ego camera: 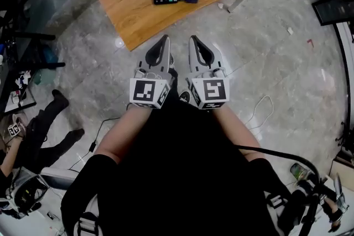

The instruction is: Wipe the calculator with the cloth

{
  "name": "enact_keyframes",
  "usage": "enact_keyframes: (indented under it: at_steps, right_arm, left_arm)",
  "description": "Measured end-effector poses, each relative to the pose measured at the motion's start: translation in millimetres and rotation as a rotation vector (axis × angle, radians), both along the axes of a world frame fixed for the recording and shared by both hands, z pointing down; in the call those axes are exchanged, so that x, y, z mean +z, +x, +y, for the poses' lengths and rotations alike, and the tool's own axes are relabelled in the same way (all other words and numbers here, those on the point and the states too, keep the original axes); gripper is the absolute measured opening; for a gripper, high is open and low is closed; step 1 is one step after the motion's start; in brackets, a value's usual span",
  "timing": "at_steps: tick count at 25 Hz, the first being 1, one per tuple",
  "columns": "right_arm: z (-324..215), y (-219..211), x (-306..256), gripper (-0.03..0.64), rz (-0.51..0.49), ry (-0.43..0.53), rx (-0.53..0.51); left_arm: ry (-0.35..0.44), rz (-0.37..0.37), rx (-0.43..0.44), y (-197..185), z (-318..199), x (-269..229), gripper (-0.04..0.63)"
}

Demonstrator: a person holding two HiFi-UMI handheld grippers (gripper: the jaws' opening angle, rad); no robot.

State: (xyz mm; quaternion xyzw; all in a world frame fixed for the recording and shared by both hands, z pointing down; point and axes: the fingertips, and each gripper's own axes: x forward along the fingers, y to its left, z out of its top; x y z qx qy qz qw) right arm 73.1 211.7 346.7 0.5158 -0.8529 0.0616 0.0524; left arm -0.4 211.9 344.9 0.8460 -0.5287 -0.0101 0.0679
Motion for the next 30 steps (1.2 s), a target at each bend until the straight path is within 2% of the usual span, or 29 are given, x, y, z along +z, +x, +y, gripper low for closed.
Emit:
enact_keyframes:
  at_steps: [4, 8, 17, 22, 30]
  right_arm:
    - [-48.4, -2.1, 18.8, 0.015, 0.019, -0.041, -0.002]
    - [-114.1, -12.7, 34.8, 0.015, 0.041, -0.086, -0.009]
    - [-230.9, -54.9, 70.6, 0.015, 0.083, -0.163, -0.026]
    - [-262.8, -64.0, 100.4, 0.015, 0.117, -0.217, -0.028]
    - [-289.5, -61.4, 170.8, 0.015, 0.215, -0.343, -0.075]
  left_arm:
    - [-0.028, 0.012, -0.011, -6.5, -52.1, 18.7, 0.008]
    - [-0.09, 0.009, 0.004, -15.2, -113.9, 36.7, 0.008]
    - [-0.175, -0.05, 0.024, -48.0, -226.7, 76.1, 0.008]
    - [-0.219, -0.076, 0.029, -58.0, -259.9, 100.3, 0.008]
    - [-0.325, -0.095, 0.042, -50.8, -284.1, 155.1, 0.008]
